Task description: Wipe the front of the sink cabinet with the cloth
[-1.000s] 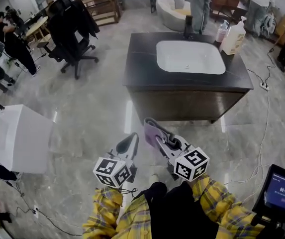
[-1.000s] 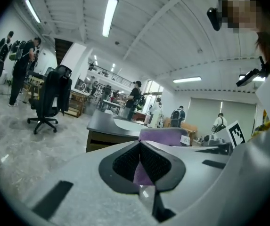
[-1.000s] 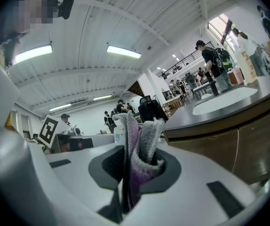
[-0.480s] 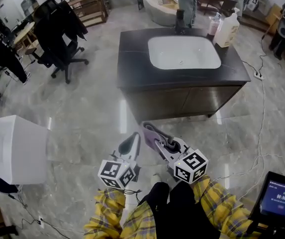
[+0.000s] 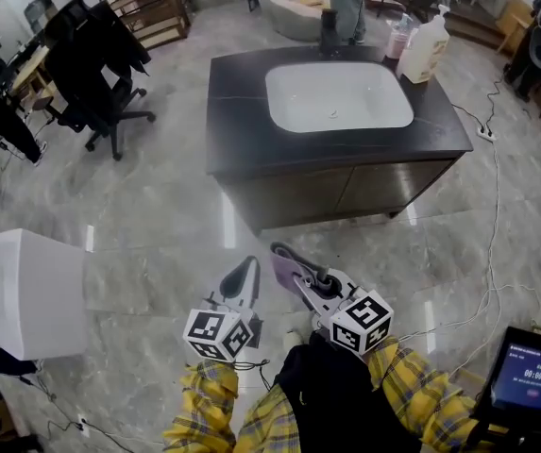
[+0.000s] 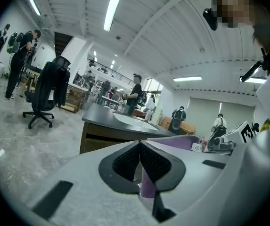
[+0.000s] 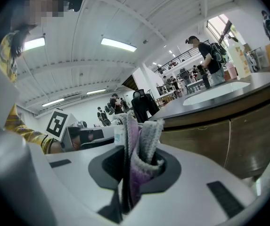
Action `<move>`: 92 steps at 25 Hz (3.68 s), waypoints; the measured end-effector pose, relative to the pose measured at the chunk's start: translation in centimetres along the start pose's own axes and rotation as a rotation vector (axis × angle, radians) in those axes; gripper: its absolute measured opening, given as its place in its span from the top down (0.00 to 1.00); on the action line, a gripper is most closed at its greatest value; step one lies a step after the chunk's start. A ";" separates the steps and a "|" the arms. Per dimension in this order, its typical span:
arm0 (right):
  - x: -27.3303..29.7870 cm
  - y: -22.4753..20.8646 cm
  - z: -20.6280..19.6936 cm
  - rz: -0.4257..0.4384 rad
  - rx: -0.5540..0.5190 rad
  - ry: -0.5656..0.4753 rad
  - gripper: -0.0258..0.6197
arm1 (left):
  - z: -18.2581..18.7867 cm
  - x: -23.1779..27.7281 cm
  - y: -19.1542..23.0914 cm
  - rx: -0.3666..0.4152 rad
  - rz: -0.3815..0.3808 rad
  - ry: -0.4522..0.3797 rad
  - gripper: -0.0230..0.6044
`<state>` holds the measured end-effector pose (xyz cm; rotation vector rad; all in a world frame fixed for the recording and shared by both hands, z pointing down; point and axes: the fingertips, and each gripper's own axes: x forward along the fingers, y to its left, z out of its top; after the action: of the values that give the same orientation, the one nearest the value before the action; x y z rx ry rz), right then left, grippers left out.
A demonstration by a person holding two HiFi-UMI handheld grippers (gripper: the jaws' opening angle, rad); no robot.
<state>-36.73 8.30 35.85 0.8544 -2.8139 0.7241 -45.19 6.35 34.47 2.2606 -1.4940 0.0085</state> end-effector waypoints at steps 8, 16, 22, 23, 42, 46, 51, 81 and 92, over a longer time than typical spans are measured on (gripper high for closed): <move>2.7 -2.5 0.7 0.072 -0.026 0.004 0.89 | 0.1 3.4 0.4 0.019 0.039 0.018 0.95; 5.0 -5.9 -0.9 0.097 -0.073 0.054 0.89 | -1.9 6.6 1.5 0.066 0.060 0.026 0.95; 7.2 -7.2 -1.8 0.077 -0.060 0.065 0.89 | -3.0 6.9 4.0 0.045 0.074 0.035 0.95; 7.7 -7.4 -2.0 0.070 -0.060 0.063 0.89 | -3.1 6.9 4.5 0.043 0.066 0.037 0.95; 19.4 -7.8 -5.8 -0.061 -0.067 0.080 0.89 | -5.3 7.8 15.9 0.076 0.032 0.094 0.95; 21.6 -8.2 -6.1 -0.076 -0.121 0.089 0.89 | -5.3 8.4 17.9 0.071 0.030 0.078 0.95; 23.1 -10.2 -6.8 -0.073 -0.158 0.087 0.89 | -5.7 10.4 18.4 0.081 0.008 0.069 0.95; 19.3 -23.2 -5.1 -0.167 -0.235 -0.029 0.89 | -9.6 19.5 13.5 0.037 0.037 0.034 0.95; 11.3 -31.3 -4.1 -0.231 -0.215 -0.024 0.89 | -11.2 25.5 5.8 0.034 0.017 0.049 0.95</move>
<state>-29.07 -18.14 55.08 1.1270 -2.6854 0.3744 -37.03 -13.94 52.65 2.2571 -1.4988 0.0941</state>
